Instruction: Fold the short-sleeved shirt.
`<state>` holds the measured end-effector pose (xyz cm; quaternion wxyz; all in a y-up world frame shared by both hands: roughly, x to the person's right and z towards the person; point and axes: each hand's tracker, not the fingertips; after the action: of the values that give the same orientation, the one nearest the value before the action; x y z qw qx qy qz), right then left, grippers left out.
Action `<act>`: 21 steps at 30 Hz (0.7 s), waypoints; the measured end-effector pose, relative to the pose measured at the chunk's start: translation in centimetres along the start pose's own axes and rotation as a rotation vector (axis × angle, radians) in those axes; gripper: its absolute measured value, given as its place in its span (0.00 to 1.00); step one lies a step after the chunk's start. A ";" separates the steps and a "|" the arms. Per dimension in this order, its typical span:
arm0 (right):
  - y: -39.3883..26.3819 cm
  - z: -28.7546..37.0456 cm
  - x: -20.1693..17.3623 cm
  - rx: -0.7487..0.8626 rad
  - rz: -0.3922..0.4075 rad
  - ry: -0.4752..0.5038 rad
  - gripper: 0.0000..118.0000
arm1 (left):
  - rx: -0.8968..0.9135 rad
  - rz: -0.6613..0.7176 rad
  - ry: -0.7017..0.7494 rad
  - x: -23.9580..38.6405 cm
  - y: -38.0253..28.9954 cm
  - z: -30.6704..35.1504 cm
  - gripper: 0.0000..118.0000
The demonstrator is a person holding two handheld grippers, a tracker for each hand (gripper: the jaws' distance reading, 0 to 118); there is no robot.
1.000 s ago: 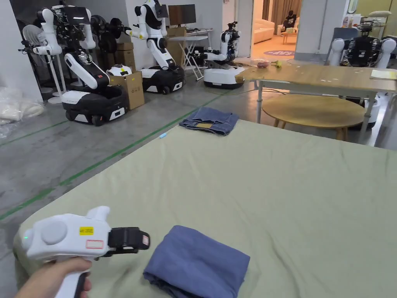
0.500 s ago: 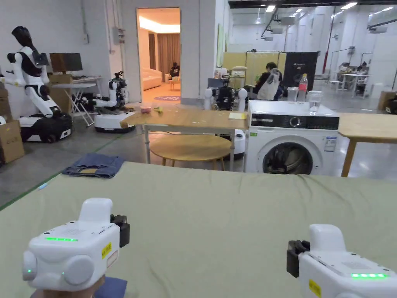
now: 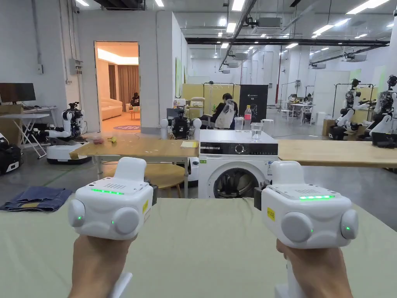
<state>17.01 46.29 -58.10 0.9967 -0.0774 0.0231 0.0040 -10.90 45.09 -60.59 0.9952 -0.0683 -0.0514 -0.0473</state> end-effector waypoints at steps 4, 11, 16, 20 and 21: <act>0.1 0.3 0.7 0.005 -0.028 -0.005 0.00 | 0.000 0.016 0.001 0.2 0.2 0.8 0.00; -0.3 0.5 0.6 0.006 -0.038 -0.002 0.21 | 0.019 0.012 -0.011 0.3 1.3 1.9 0.08; -0.5 0.6 0.6 -0.004 -0.057 0.032 0.57 | 0.038 0.011 -0.011 0.4 1.2 2.3 0.64; -0.6 0.6 0.1 0.016 -0.042 0.040 0.84 | 0.092 0.032 -0.007 0.2 0.9 2.8 1.00; -0.5 0.6 -0.1 0.020 -0.035 0.038 0.86 | 0.075 0.031 -0.005 0.2 0.9 2.8 1.00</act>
<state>16.93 45.87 -57.39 0.9968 -0.0677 0.0407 -0.0154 -10.84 46.33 -57.97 0.9976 -0.0317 -0.0546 -0.0298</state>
